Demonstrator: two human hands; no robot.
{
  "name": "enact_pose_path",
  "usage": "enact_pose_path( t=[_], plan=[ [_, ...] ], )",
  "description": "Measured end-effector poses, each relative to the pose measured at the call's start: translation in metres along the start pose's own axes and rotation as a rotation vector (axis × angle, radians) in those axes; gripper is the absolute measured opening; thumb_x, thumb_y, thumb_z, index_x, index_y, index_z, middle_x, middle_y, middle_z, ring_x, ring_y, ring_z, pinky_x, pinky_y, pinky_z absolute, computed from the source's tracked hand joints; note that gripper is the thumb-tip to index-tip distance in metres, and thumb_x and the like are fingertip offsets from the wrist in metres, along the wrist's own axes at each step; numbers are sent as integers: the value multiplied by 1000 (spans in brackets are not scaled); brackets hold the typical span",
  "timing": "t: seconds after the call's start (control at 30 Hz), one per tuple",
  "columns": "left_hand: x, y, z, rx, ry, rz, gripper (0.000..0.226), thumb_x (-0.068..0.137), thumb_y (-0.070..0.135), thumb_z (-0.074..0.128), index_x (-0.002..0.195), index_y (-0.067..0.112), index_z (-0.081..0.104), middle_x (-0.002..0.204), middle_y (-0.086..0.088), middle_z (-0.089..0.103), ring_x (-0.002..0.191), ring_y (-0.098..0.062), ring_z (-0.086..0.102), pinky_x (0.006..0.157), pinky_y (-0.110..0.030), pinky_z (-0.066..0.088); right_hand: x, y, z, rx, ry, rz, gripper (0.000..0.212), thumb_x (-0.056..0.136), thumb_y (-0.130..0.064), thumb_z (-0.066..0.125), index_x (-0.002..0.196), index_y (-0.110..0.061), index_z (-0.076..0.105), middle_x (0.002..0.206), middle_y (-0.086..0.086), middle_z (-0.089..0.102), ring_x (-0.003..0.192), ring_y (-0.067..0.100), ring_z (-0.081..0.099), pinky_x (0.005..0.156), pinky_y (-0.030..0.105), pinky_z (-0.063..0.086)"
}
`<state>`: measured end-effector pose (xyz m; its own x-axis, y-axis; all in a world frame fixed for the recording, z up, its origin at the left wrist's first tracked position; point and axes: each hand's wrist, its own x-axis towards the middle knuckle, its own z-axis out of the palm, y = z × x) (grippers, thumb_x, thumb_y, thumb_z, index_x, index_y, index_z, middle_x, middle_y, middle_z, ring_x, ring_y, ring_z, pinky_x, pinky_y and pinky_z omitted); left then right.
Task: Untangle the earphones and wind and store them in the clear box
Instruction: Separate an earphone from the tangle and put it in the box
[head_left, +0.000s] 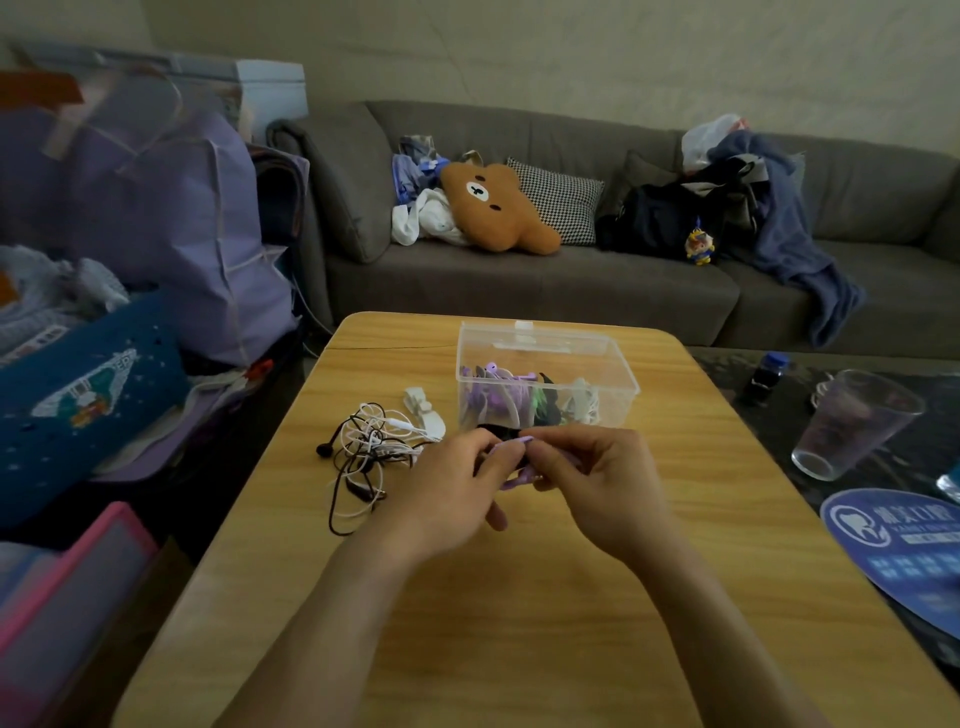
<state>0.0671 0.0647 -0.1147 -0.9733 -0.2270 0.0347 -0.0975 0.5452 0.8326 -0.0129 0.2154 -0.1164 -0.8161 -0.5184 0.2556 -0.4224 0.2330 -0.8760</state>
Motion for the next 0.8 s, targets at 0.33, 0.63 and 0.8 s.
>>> enact_pose_path(
  t=[0.33,0.63,0.8],
  plan=[
    [5,3,18,-123,136,12,36,105,41,42,101,17,68,85,-2,74,51,-18,70,65,-34,54,0,-1,9,154,81,190,16,100,-21,57,99,-15,72,80,2,76,72,15,74,70,35,61],
    [9,-3,21,-180,-60,-128,30,107,35,35,109,14,56,103,-4,70,71,-22,75,58,-37,53,-4,9,15,-136,168,56,18,100,-17,58,89,-24,70,71,-9,68,66,-2,63,56,15,47],
    [2,1,9,156,-39,-27,25,103,44,43,110,23,54,88,-1,67,70,-20,68,73,-50,57,-6,3,16,-188,71,-1,22,101,-14,56,89,-29,68,73,-11,69,71,1,65,63,21,54]
  ],
)
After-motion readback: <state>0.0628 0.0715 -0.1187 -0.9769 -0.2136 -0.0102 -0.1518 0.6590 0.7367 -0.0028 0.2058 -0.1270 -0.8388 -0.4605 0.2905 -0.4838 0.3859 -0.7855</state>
